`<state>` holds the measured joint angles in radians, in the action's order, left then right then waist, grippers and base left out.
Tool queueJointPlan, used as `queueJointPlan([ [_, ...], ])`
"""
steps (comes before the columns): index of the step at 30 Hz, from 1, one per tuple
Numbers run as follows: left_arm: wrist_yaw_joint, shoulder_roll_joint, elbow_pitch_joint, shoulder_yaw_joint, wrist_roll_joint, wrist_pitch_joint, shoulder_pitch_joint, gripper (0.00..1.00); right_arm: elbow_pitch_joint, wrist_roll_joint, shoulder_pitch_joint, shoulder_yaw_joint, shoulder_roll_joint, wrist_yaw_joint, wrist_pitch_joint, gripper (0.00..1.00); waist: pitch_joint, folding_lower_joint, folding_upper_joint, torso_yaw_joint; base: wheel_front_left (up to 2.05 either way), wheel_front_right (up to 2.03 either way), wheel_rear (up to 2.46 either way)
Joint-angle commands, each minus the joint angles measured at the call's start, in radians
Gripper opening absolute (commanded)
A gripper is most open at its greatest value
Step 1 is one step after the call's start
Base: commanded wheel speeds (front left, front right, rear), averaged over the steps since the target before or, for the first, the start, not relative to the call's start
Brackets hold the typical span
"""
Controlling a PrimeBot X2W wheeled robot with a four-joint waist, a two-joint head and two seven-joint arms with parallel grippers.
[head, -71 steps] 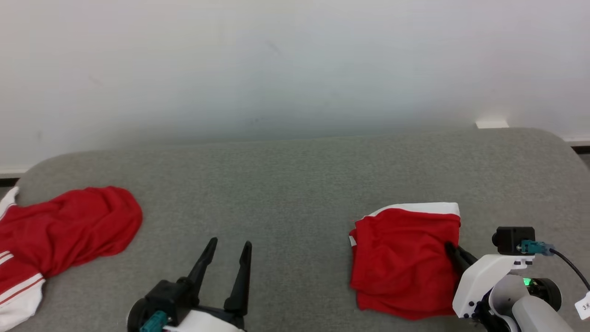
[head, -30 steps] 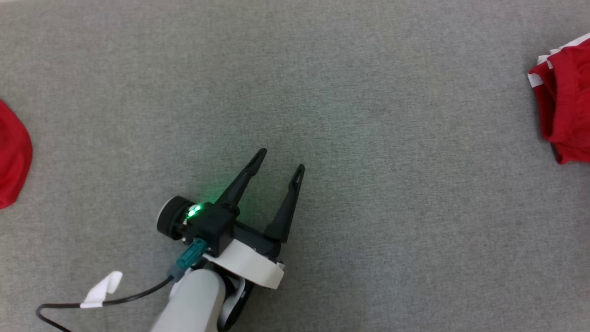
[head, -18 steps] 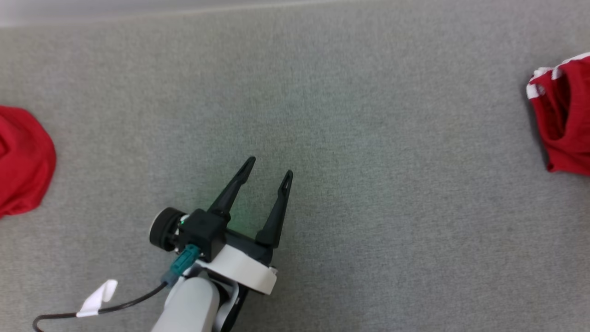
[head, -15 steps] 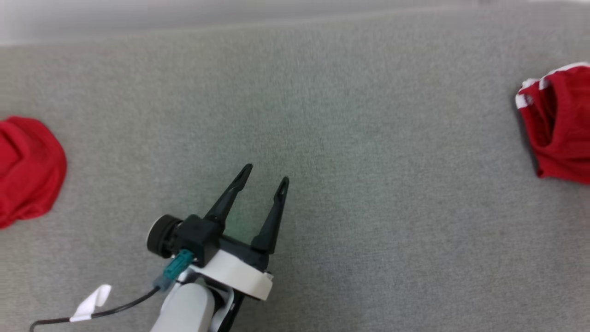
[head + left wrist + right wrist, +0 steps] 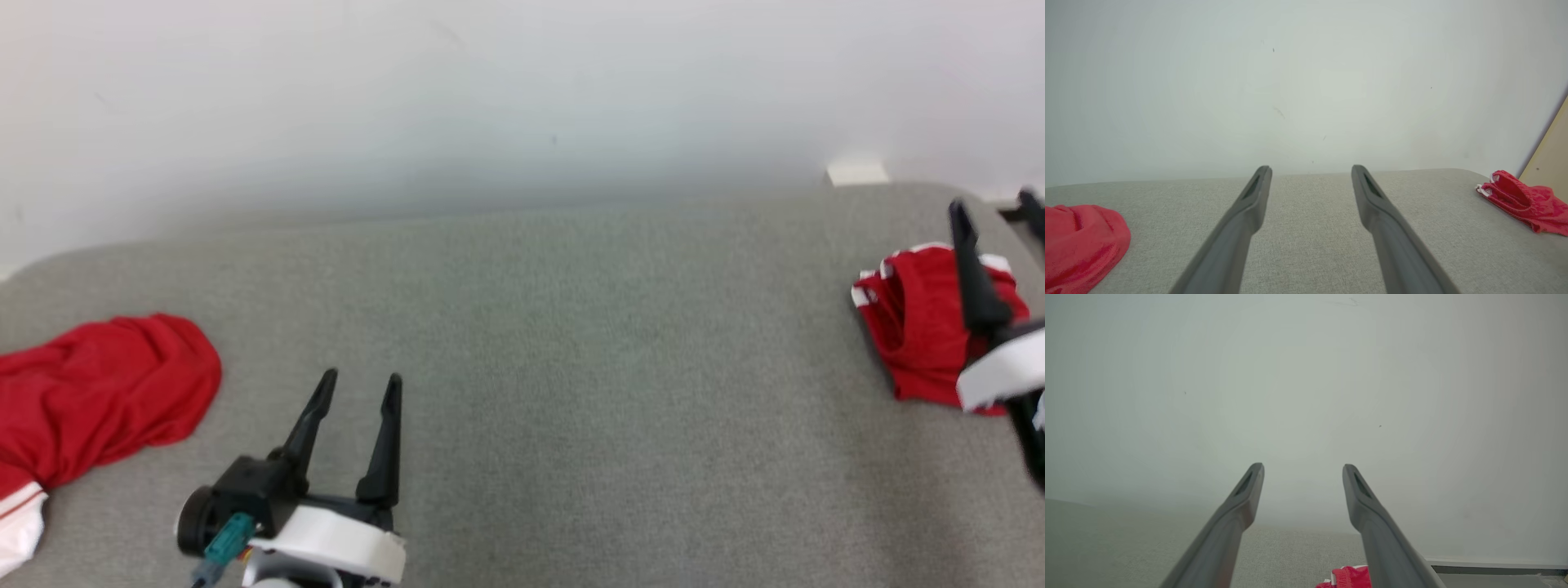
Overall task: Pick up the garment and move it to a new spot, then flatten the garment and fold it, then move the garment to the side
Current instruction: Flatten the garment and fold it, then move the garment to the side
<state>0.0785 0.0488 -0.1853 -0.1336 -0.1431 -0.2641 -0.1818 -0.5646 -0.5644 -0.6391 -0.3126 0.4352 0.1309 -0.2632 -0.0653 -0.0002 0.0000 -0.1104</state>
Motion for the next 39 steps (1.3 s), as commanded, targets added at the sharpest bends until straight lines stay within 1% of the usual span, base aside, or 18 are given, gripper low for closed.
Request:
queueJointPlan([
  [1, -0.001, 0.003, 0.001, 0.010, -0.002, 0.000, 0.021, 1.00, 0.022, -0.007, 0.051, 0.009, -0.008, 0.000, -0.001, 1.00, 0.058, 0.0002, 0.0000, 0.017, 0.00, 0.00, 0.00],
  [4, 0.002, 0.004, 0.005, 0.034, 0.003, 0.000, 0.046, 1.00, 0.104, 0.005, 0.163, 0.029, -0.038, 0.000, -0.001, 1.00, 0.077, 0.0002, 0.0000, 0.027, 0.00, 0.00, 0.00],
  [10, -0.007, 0.003, 0.006, 0.066, -0.011, 0.000, 0.100, 1.00, 0.241, 0.036, 0.381, 0.083, -0.125, 0.000, -0.001, 1.00, 0.100, 0.0002, 0.0000, 0.036, 0.00, 0.00, 0.00],
  [13, -0.016, 0.004, 0.002, 0.080, -0.025, 0.000, 0.135, 1.00, 0.292, 0.040, 0.462, 0.116, -0.170, 0.000, -0.001, 1.00, 0.107, 0.0002, 0.0000, 0.034, 0.00, 0.00, 0.00],
  [17, -0.027, 0.004, 0.001, 0.082, -0.038, 0.000, 0.173, 1.00, 0.344, 0.073, 0.549, 0.150, -0.215, 0.000, -0.001, 1.00, 0.111, 0.0002, 0.0000, 0.033, 0.00, 0.00, 0.00],
  [23, -0.041, 0.004, -0.006, 0.064, -0.055, 0.000, 0.196, 1.00, 0.379, 0.119, 0.632, 0.191, -0.269, 0.000, -0.001, 1.00, 0.114, 0.0002, 0.0000, 0.043, 0.00, 0.00, 0.00],
  [27, -0.049, 0.003, -0.004, 0.055, -0.060, 0.000, 0.194, 1.00, 0.391, 0.144, 0.659, 0.198, -0.288, 0.000, -0.001, 1.00, 0.113, 0.0002, 0.0000, 0.047, 0.00, 0.00, 0.00],
  [39, -0.047, 0.004, -0.002, 0.051, -0.057, 0.000, 0.178, 1.00, 0.392, 0.176, 0.666, 0.196, -0.304, 0.000, -0.001, 1.00, 0.109, 0.0002, 0.0000, 0.051, 0.00, 0.00, 0.00],
])
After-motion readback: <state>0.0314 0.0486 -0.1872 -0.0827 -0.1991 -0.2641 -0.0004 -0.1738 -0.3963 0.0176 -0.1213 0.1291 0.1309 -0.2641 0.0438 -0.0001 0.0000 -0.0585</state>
